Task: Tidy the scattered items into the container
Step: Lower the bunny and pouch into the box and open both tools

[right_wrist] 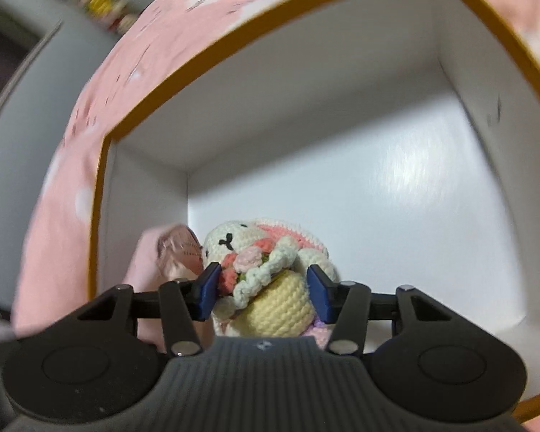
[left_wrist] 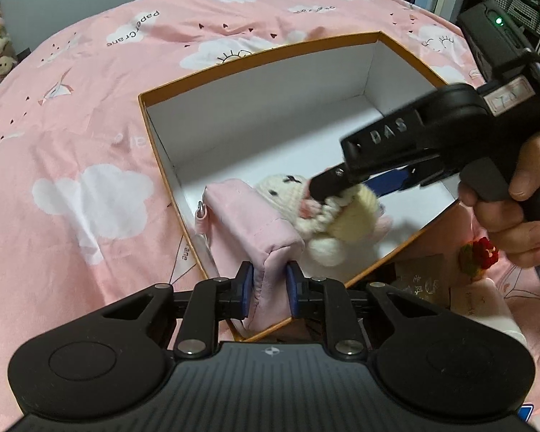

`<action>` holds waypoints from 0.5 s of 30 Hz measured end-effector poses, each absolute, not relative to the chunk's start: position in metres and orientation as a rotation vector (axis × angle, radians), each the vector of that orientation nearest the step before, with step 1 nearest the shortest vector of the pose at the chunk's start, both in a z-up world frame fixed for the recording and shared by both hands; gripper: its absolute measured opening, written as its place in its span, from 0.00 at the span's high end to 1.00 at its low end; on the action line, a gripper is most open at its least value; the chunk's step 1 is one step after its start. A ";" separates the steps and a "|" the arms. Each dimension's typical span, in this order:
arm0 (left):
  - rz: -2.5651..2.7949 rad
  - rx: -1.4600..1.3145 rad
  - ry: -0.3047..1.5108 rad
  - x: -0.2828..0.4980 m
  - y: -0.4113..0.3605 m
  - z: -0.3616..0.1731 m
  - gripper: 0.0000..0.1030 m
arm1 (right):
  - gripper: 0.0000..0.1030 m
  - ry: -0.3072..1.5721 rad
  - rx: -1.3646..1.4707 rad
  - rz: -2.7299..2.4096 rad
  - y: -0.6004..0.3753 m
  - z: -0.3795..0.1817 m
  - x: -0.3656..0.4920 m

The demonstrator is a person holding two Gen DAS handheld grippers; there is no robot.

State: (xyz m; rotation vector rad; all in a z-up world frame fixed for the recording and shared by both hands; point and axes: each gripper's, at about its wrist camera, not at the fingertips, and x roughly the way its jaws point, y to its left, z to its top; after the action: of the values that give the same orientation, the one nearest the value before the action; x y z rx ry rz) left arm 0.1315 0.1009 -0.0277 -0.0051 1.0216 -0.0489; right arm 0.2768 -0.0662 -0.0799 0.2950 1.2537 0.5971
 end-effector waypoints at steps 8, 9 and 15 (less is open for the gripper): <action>-0.047 0.019 1.015 0.128 0.098 -0.023 0.77 | 0.47 1.281 0.325 0.588 -0.051 -0.080 0.262; -0.048 0.027 1.010 0.125 0.098 -0.020 0.75 | 0.48 1.285 0.316 0.595 -0.051 -0.079 0.261; -0.061 -0.038 0.942 0.119 0.102 0.000 0.70 | 0.49 1.290 0.223 0.637 -0.039 -0.075 0.251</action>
State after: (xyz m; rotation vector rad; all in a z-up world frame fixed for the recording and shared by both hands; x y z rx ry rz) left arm 0.1194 0.1020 -0.0001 -0.0381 0.9422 -0.0606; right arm 0.2513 -0.0390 -0.0753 0.2230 1.2898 0.6375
